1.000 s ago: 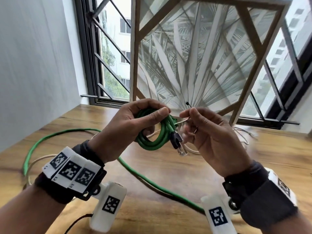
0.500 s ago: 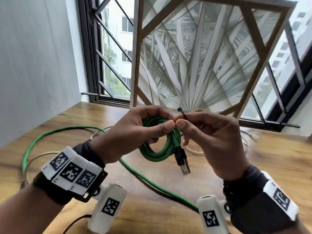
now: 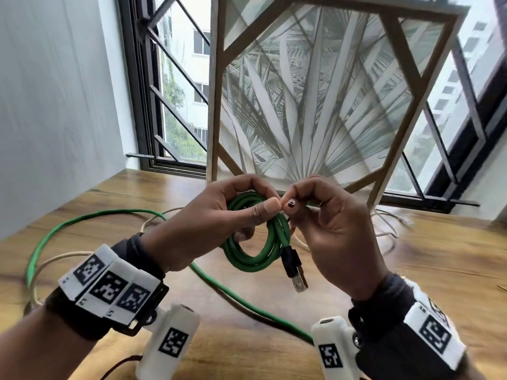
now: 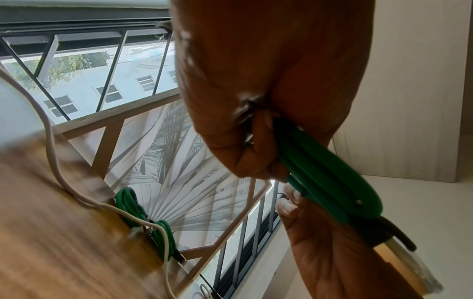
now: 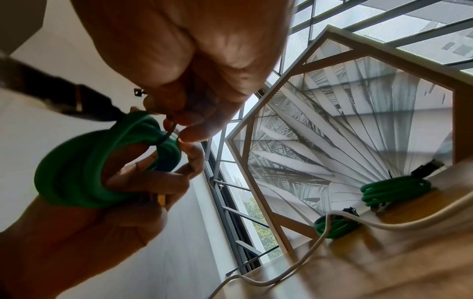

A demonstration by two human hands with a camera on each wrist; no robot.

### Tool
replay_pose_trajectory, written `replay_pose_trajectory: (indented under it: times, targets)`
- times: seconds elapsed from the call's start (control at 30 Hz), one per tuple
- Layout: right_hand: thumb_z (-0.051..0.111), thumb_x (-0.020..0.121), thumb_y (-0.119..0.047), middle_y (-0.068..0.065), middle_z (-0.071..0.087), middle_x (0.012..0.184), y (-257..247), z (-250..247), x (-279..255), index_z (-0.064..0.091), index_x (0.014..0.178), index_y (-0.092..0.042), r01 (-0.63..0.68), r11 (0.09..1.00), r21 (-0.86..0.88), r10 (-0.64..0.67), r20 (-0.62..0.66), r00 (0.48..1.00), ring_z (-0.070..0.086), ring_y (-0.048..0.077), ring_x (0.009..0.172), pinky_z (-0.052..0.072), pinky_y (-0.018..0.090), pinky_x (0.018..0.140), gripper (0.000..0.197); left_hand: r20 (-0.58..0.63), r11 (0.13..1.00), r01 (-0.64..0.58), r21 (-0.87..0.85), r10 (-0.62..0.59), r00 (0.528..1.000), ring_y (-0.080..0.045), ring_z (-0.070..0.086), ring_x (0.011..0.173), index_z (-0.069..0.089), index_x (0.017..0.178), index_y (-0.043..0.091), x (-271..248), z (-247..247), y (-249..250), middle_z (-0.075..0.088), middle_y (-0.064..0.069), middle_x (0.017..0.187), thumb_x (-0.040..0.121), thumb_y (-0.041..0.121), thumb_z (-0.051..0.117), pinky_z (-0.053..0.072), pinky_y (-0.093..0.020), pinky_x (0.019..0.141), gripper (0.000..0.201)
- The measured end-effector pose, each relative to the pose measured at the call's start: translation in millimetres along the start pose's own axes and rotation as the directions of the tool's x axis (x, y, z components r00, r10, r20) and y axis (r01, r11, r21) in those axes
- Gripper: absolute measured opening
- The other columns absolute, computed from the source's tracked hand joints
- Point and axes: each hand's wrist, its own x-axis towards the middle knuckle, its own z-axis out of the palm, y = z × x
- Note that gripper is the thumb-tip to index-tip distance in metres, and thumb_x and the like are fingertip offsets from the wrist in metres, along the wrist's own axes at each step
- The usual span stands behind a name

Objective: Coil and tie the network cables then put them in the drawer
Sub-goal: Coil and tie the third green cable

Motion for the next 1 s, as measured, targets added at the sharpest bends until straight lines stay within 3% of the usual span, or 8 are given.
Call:
replay_pose_trajectory:
  times: [0.07, 0.17, 0.23, 0.33, 0.5, 0.67, 0.8, 1.0]
  targets:
    - [0.061, 0.09, 0.002, 0.002, 0.064, 0.083, -0.3, -0.2, -0.5, 0.066, 0.088, -0.007, -0.007, 1.0, -0.025, 0.006, -0.007, 1.0, 0.062, 0.018, 0.073, 0.052, 0.022, 0.065, 0.011, 0.036, 1.0, 0.023, -0.004, -0.023, 0.999, -0.008, 0.045, 0.057, 0.06, 0.109, 0.0, -1.5, 0.4, 2.0, 0.058, 0.01, 0.07, 0.093, 0.017, 0.065, 0.041, -0.015, 0.053, 0.023]
    - [0.058, 0.088, 0.004, 0.001, 0.063, 0.078, 0.1, 0.4, -1.1, 0.065, 0.084, -0.009, -0.034, 0.998, -0.056, 0.031, -0.044, 0.999, 0.059, 0.015, 0.07, 0.048, 0.02, 0.065, 0.015, 0.074, 0.997, 0.08, 0.019, -0.081, 0.994, -0.011, 0.045, 0.059, 0.064, 0.108, 0.01, -3.8, 0.4, 4.8, 0.055, 0.0, 0.076, 0.095, 0.016, 0.069, 0.033, -0.018, 0.05, 0.016]
    - [0.057, 0.085, 0.003, 0.001, 0.064, 0.077, 1.6, 2.1, -1.9, 0.065, 0.082, -0.011, -0.06, 0.996, -0.06, 0.056, -0.066, 0.996, 0.06, 0.019, 0.072, 0.049, 0.027, 0.067, 0.016, 0.078, 0.993, 0.104, 0.05, -0.107, 0.991, -0.012, 0.045, 0.059, 0.065, 0.106, 0.014, -4.8, -0.1, 5.1, 0.054, -0.001, 0.076, 0.096, 0.016, 0.07, 0.027, -0.022, 0.048, 0.011]
    - [0.058, 0.083, 0.0, 0.004, 0.066, 0.078, 2.5, 4.2, -2.3, 0.066, 0.082, -0.011, -0.085, 0.995, -0.053, 0.08, -0.08, 0.994, 0.062, 0.026, 0.075, 0.052, 0.036, 0.069, 0.013, 0.05, 0.993, 0.092, 0.076, -0.096, 0.994, -0.008, 0.046, 0.055, 0.066, 0.106, 0.009, -3.8, -0.1, 4.9, 0.058, 0.004, 0.071, 0.096, 0.011, 0.069, 0.032, -0.015, 0.044, 0.01]
    - [0.075, 0.087, 0.005, 0.004, 0.074, 0.08, -3.4, -0.9, 1.4, 0.074, 0.088, -0.003, -0.088, 0.994, 0.064, 0.095, -0.104, 0.99, 0.068, 0.01, 0.069, 0.056, 0.021, 0.065, 0.008, -0.047, 0.998, 0.005, 0.063, -0.002, 0.999, -0.012, 0.047, 0.057, 0.07, 0.103, 0.002, -0.6, -0.9, 2.7, 0.061, -0.006, 0.076, 0.091, 0.007, 0.074, 0.039, -0.015, 0.05, 0.014]
    - [0.076, 0.082, 0.003, 0.003, 0.079, 0.081, -7.4, -2.8, 4.0, 0.076, 0.092, -0.003, -0.107, 0.974, 0.201, 0.142, -0.174, 0.974, 0.072, 0.011, 0.066, 0.06, 0.024, 0.063, 0.011, -0.098, 0.999, -0.045, -0.002, 0.045, 0.994, -0.01, 0.045, 0.056, 0.069, 0.102, 0.002, 2.1, -2.1, 1.0, 0.061, 0.002, 0.073, 0.091, 0.007, 0.072, 0.041, -0.016, 0.052, 0.012]
    - [0.077, 0.079, -0.003, 0.007, 0.079, 0.08, -7.4, -3.8, 3.7, 0.077, 0.096, 0.0, -0.137, 0.953, 0.269, 0.182, -0.151, 0.972, 0.07, 0.017, 0.059, 0.06, 0.029, 0.06, 0.018, -0.103, 0.998, -0.065, -0.006, 0.064, 0.993, -0.012, 0.042, 0.057, 0.07, 0.1, 0.007, 1.2, -3.5, 2.4, 0.06, 0.001, 0.074, 0.091, 0.01, 0.072, 0.036, -0.018, 0.051, 0.009]
    - [0.08, 0.076, -0.022, 0.012, 0.076, 0.077, -8.9, -6.3, 3.2, 0.08, 0.098, -0.005, -0.148, 0.947, 0.286, 0.191, -0.13, 0.973, 0.065, 0.023, 0.058, 0.06, 0.035, 0.06, 0.028, -0.069, 0.999, -0.031, -0.036, 0.028, 0.997, -0.01, 0.04, 0.058, 0.069, 0.1, 0.005, -0.6, -4.5, 6.5, 0.06, 0.005, 0.072, 0.091, 0.01, 0.07, 0.035, -0.017, 0.053, 0.01]
